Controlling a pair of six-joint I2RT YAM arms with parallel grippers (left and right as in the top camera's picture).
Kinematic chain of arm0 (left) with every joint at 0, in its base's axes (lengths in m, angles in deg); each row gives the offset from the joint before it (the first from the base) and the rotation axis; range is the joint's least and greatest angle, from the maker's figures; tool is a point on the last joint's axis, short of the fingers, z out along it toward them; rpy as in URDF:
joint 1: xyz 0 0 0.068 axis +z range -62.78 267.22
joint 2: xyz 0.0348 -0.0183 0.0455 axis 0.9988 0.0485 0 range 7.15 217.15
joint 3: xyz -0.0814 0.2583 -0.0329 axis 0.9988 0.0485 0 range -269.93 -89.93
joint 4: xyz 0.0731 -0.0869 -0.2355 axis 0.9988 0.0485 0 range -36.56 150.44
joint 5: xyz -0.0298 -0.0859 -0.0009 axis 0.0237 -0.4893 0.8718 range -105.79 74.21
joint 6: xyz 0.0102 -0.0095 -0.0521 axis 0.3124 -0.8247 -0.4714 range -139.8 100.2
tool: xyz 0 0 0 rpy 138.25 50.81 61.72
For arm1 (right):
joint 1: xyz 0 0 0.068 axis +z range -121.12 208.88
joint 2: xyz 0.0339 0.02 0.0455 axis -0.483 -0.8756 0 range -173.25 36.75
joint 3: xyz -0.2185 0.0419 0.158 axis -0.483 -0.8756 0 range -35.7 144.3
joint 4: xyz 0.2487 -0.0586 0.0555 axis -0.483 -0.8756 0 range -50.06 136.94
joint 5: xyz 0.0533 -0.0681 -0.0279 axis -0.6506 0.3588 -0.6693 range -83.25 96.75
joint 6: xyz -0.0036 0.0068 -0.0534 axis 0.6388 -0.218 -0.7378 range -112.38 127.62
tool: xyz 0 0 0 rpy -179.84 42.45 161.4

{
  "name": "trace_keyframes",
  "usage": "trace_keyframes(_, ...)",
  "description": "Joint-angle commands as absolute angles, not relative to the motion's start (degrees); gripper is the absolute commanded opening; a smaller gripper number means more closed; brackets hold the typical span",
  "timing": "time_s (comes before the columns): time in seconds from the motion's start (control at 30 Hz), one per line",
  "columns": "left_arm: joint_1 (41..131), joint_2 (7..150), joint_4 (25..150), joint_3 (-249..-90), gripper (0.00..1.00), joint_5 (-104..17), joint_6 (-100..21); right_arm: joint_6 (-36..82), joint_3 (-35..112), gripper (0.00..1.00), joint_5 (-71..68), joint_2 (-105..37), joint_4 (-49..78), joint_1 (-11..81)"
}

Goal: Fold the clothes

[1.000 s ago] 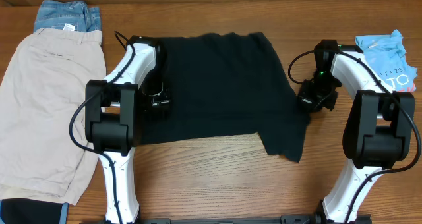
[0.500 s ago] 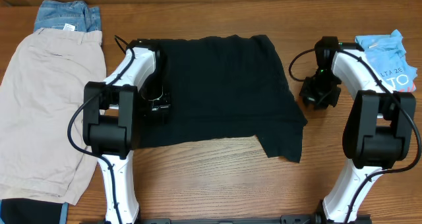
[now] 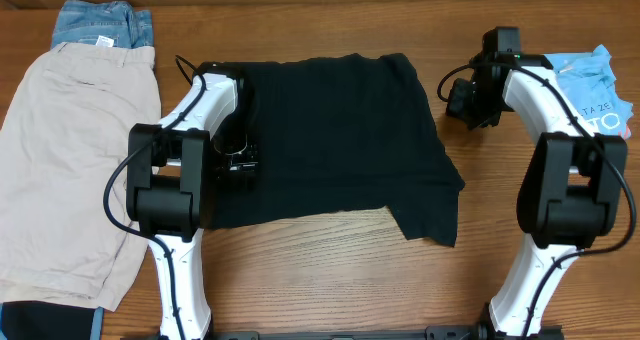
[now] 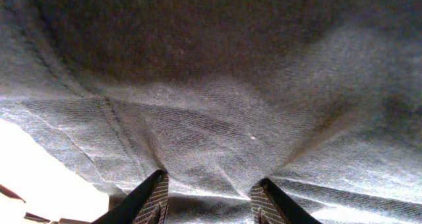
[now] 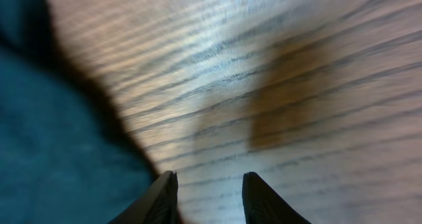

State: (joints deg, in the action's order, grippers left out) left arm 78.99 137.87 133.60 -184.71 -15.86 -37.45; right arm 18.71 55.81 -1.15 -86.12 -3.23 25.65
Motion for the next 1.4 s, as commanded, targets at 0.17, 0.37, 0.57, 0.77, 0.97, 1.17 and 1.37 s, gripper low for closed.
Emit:
trace_keyframes(0.17, 78.95, 141.74, 131.35, -181.89, 0.45, -10.93, -38.26, 16.78, 56.13, 0.3, -2.96, -92.07, -7.1, 28.37)
trace_keyframes(0.37, 78.95, 141.74, 131.37, -181.89, 0.45, -10.93, -38.26, 7.67, 56.15, 0.31, -8.58, -91.96, -11.39, 31.84)
trace_keyframes(0.57, 78.95, 141.74, 131.4, -181.89, 0.45, -10.93, -38.26, 7.58, 56.31, 0.36, -10.22, -91.67, -12.61, 32.28)
trace_keyframes(0.77, 78.95, 141.74, 131.35, -181.89, 0.45, -10.93, -38.26, 7.25, 56.31, 0.38, -11.4, -88.81, -15.23, 31.71)
trace_keyframes(0.97, 78.95, 141.74, 131.31, -181.89, 0.45, -10.95, -38.26, 5.7, 56.31, 0.4, -12.73, -87.41, -18.53, 32.36)
trace_keyframes(1.17, 78.95, 141.74, 131.33, -181.89, 0.45, -10.93, -38.26, 2.69, 56.31, 0.42, -20.99, -87.32, -19.87, 32.45)
trace_keyframes(1.37, 78.95, 141.74, 131.31, -181.89, 0.45, -10.93, -38.26, 2.62, 56.31, 0.37, -22.94, -87.32, -19.47, 32.41)
